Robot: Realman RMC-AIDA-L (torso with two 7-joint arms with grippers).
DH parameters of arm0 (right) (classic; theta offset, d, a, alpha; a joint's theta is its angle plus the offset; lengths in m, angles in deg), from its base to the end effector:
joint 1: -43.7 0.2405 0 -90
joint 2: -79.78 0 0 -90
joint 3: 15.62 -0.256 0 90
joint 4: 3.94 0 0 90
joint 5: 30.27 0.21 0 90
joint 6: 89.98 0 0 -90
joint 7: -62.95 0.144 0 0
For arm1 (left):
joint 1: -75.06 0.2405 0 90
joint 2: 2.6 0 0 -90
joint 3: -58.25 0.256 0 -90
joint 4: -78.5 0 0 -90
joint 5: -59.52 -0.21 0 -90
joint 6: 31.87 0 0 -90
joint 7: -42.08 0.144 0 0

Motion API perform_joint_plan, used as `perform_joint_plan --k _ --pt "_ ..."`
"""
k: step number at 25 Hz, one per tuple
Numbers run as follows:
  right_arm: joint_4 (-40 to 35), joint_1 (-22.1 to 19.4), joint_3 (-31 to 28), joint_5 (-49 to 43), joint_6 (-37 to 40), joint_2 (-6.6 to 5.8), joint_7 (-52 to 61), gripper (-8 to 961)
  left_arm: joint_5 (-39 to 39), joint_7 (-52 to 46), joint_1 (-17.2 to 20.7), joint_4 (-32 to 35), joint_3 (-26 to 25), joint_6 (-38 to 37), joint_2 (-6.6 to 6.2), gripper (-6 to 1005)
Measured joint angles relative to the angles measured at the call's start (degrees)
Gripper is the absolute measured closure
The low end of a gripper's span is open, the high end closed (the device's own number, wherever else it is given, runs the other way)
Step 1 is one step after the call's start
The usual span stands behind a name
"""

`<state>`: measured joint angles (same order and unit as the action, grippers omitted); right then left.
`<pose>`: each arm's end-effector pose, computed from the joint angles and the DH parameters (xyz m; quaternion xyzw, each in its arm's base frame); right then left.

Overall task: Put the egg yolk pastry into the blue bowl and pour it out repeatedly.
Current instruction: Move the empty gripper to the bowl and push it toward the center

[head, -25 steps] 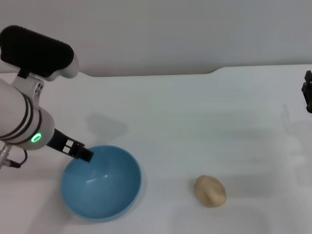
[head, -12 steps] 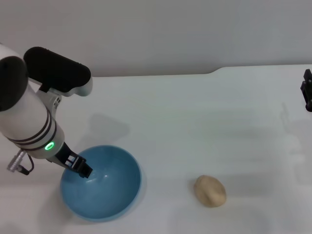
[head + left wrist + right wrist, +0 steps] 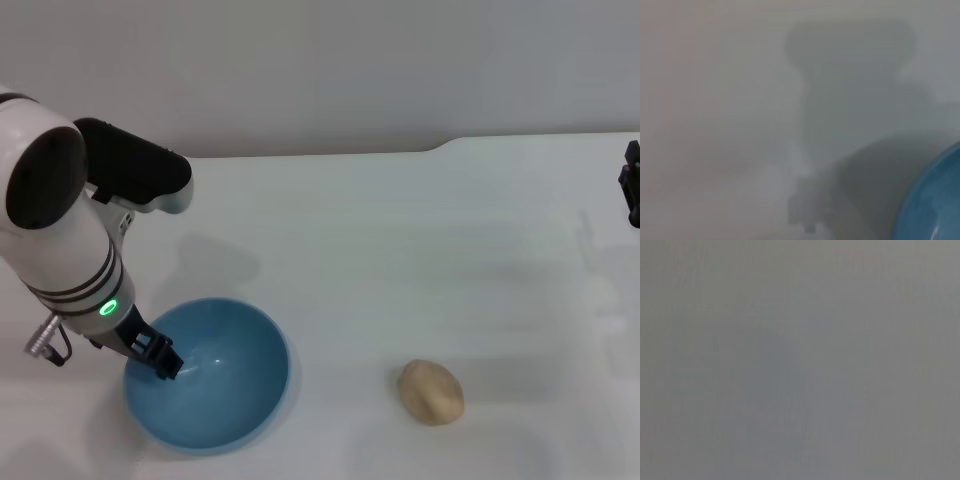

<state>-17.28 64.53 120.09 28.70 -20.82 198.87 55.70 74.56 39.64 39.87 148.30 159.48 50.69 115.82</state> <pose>0.3376 0.3122 -0.0093 -0.6715 0.1847 0.2409 0.6760 -0.2168 0.3444 -0.0411 -0.7906 -0.4388 0.3024 0.3016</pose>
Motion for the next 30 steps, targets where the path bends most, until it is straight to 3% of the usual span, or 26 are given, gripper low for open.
perform_joint_plan --k 10,15,26,29,30 --pt "-0.26 0.00 -0.05 0.00 0.02 0.00 -0.05 419 3.12 0.49 -0.27 -1.36 -0.55 -0.18 -0.31 158" --pt "-0.28 -0.12 -0.09 0.00 0.44 0.00 -0.05 419 3.15 0.51 -0.20 -1.59 -0.13 0.14 -0.22 377" --pt "-0.90 -0.22 0.24 0.00 0.19 0.04 -0.05 419 4.07 0.03 -0.68 -1.69 -2.85 2.49 -0.26 620" --pt "-1.25 -0.28 0.26 0.00 0.15 0.07 -0.04 419 4.62 0.35 -1.21 -1.68 -3.28 2.90 -0.29 847" --pt "-1.25 -0.28 0.26 0.00 0.15 0.07 -0.04 419 4.74 0.42 -1.45 -1.68 -3.18 3.01 -0.33 874"
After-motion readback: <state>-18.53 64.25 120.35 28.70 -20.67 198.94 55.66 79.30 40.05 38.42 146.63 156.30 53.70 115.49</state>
